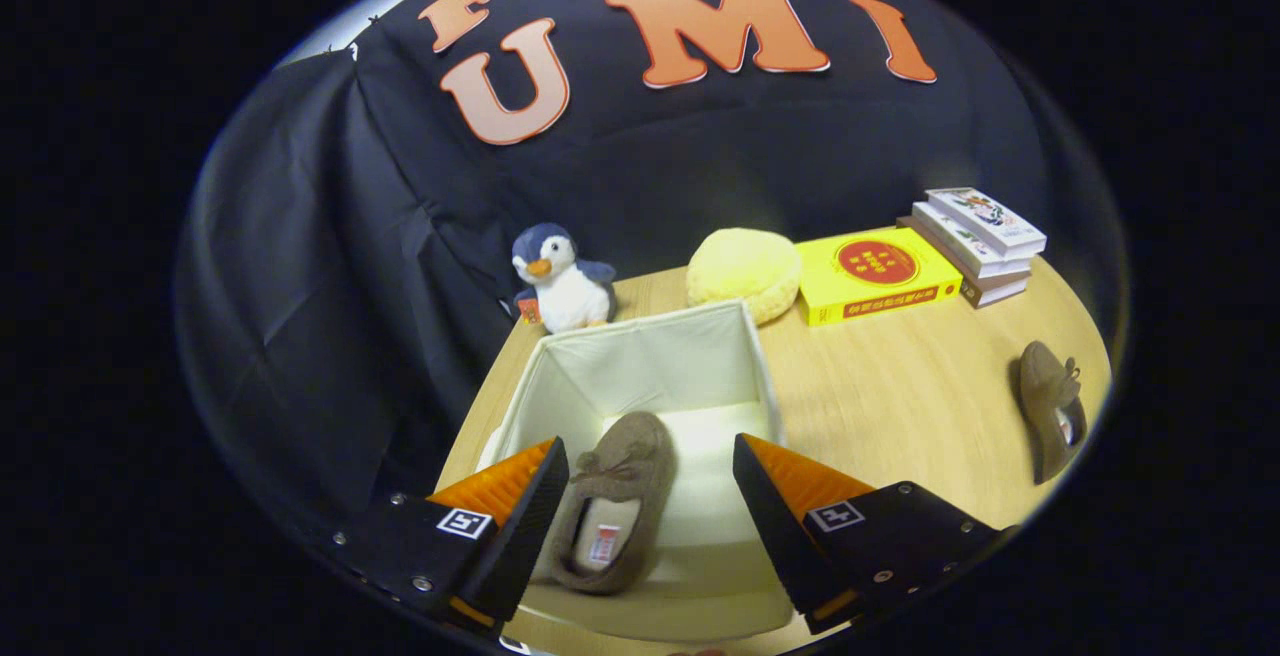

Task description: Open the storage box then place both shoes into the box .Put the left shoe in first, then the right shoe, with the right side of both shoes facing outward in a uniform manner.

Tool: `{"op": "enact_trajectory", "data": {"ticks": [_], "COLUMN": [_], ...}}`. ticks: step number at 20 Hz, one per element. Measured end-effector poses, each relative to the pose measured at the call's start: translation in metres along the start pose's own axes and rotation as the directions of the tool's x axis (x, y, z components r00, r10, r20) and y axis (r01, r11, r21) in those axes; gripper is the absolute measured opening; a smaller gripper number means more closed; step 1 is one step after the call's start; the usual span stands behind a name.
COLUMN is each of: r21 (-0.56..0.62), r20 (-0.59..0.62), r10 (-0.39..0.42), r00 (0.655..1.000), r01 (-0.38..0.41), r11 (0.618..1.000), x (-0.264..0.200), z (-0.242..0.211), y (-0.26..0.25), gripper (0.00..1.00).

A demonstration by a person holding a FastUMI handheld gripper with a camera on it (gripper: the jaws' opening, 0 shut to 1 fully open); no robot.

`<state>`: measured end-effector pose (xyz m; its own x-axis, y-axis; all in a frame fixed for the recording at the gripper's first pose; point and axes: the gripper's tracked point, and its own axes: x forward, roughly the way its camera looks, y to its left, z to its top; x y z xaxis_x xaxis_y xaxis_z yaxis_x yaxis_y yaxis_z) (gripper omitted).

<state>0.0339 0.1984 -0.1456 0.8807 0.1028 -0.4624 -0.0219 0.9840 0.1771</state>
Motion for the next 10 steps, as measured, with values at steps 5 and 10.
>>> {"op": "enact_trajectory", "data": {"ticks": [5, 10], "r21": [0.016, 0.049], "r20": [0.059, 0.063], "r10": [-0.106, -0.224], "r00": [0.993, 0.973], "r01": [0.105, 0.221], "r11": [0.994, 0.974], "x": [-0.025, -0.056], "z": [0.026, 0.03], "y": [-0.097, -0.212], "gripper": [0.99, 0.99]}}
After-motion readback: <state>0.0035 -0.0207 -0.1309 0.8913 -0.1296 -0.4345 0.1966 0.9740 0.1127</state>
